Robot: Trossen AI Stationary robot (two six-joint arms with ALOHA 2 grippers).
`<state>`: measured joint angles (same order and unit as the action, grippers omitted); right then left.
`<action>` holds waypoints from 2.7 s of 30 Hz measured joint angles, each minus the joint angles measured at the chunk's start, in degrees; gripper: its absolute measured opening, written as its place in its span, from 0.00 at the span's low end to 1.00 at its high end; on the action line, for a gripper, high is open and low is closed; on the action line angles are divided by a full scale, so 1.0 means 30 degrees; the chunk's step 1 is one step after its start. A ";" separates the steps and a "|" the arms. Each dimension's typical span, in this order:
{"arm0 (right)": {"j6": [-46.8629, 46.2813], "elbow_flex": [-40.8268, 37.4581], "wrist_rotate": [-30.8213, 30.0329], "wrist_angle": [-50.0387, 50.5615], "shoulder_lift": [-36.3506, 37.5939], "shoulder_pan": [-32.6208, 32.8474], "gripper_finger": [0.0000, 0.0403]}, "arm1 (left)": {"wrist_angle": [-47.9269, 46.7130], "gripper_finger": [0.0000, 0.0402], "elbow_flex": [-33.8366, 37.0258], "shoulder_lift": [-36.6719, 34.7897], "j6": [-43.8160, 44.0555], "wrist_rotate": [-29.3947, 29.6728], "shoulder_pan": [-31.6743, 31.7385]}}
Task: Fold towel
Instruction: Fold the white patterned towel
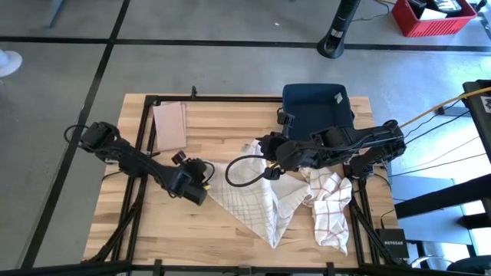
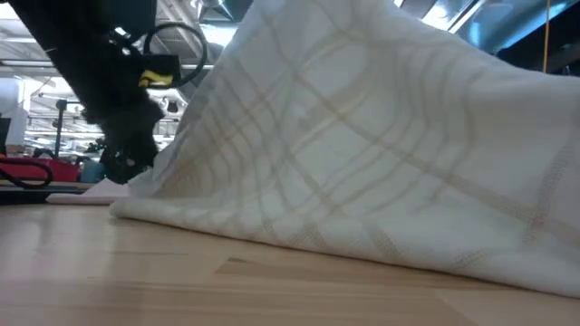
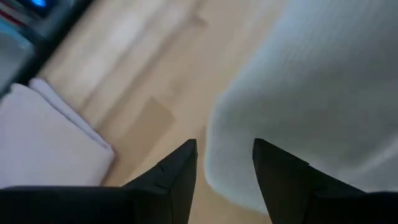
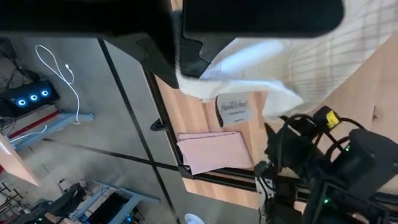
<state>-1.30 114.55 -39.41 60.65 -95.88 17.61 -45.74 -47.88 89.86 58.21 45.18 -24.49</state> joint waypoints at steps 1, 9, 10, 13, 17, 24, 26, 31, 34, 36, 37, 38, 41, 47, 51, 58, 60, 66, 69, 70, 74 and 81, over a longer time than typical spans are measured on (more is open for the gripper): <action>-0.0078 -0.0123 0.0004 -0.0129 0.0000 0.0000 0.02 | -0.0154 0.37 0.0004 -0.0005 -0.0087 -0.0510 -0.0033; -0.1095 -0.1992 0.0010 0.0302 -0.0022 -0.0135 0.02 | -0.2500 0.37 -0.1165 -0.1616 0.1171 -0.4081 -0.1893; -0.1312 -0.2167 0.0071 0.0369 -0.0028 -0.0146 0.02 | -0.1469 0.37 -0.1092 -0.1775 0.1242 -0.4219 -0.2255; -0.1501 -0.2447 0.0135 0.0289 -0.0029 -0.0178 0.02 | 0.1827 0.37 -0.0595 -0.1747 -0.0235 -0.4005 -0.3174; -0.1494 -0.2473 0.0143 0.0042 -0.0029 -0.0175 0.02 | 0.4406 0.37 0.0247 -0.1260 -0.2421 -0.2571 -0.3162; -0.1026 -0.2473 0.0157 -0.0206 -0.0022 -0.0280 0.02 | 0.6647 0.37 0.2089 -0.0723 -0.3788 -0.2520 -0.1282; -0.0984 -0.2473 0.0150 -0.0206 -0.0022 -0.0396 0.02 | 0.7517 0.37 0.2431 -0.0721 -0.4849 -0.2826 -0.0957; -0.0960 -0.2473 0.0150 -0.0211 -0.0022 -0.0665 0.02 | 0.8929 0.37 0.3099 -0.0721 -0.6697 -0.3508 -0.0283; -0.0949 -0.2473 0.0230 -0.0221 -0.0022 -0.0678 0.02 | 0.9700 0.37 0.3605 -0.0721 -0.7416 -0.3466 0.0188; -0.0947 -0.2473 0.0245 -0.0258 -0.0022 -0.0670 0.02 | 0.9697 0.37 0.3774 -0.0721 -0.7399 -0.3381 0.0579; -0.0947 -0.2473 0.0287 -0.0265 -0.0022 -0.0670 0.02 | 0.9799 0.37 0.3890 -0.0721 -0.7307 -0.3374 0.0776; -0.0953 -0.2473 0.0307 -0.0257 -0.0022 -0.0670 0.02 | 1.0004 0.37 0.4046 -0.0721 -0.7208 -0.3384 0.0929; -0.0947 -0.2473 0.0354 -0.0257 -0.0022 -0.0670 0.02 | 1.1621 0.37 0.4632 -0.0721 -0.7571 -0.4477 0.1259; -0.0947 -0.2473 0.0354 -0.0257 -0.0022 -0.0670 0.02 | 1.3454 0.37 0.5363 -0.0729 -0.8214 -0.5329 0.1532; -0.0947 -0.2473 0.0354 -0.0250 -0.0015 -0.0670 0.02 | 1.3343 0.37 0.5385 -0.0729 -0.8006 -0.4551 0.1850; -0.0948 -0.2473 0.0354 -0.0243 -0.0015 -0.0663 0.02 | 1.2374 0.26 0.5378 -0.0921 -0.7060 -0.4332 0.2164; -0.0950 -0.2473 0.0354 -0.0243 -0.0007 -0.0663 0.02 | 1.2354 0.18 0.5370 -0.1035 -0.7242 -0.4345 0.2164; -0.0947 -0.2473 0.0354 -0.0243 -0.0007 -0.0669 0.02 | 1.1868 0.01 0.5349 -0.1182 -0.7585 -0.4477 0.2164; -0.0947 -0.2473 0.0354 -0.0236 -0.0007 -0.0612 0.02 | 1.0684 0.02 0.5060 -0.1721 -0.7394 -0.4485 0.2116; -0.0947 -0.2473 0.0354 -0.0243 -0.0007 -0.0619 0.02 | 0.9775 0.01 0.4713 -0.2035 -0.7246 -0.4470 0.2010; -0.0929 -0.2419 0.0278 -0.0132 0.0015 -0.0612 0.02 | 0.5175 0.01 0.2629 -0.3926 -0.6046 -0.3081 0.0859; -0.0739 -0.1122 0.0419 -0.0170 0.0056 -0.0612 0.02 | 0.0668 0.00 -0.1424 -0.7432 -0.5504 -0.0178 -0.2438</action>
<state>-3.52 111.19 -38.15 60.14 -95.71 15.77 -43.74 -52.15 67.57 41.70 44.65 -31.80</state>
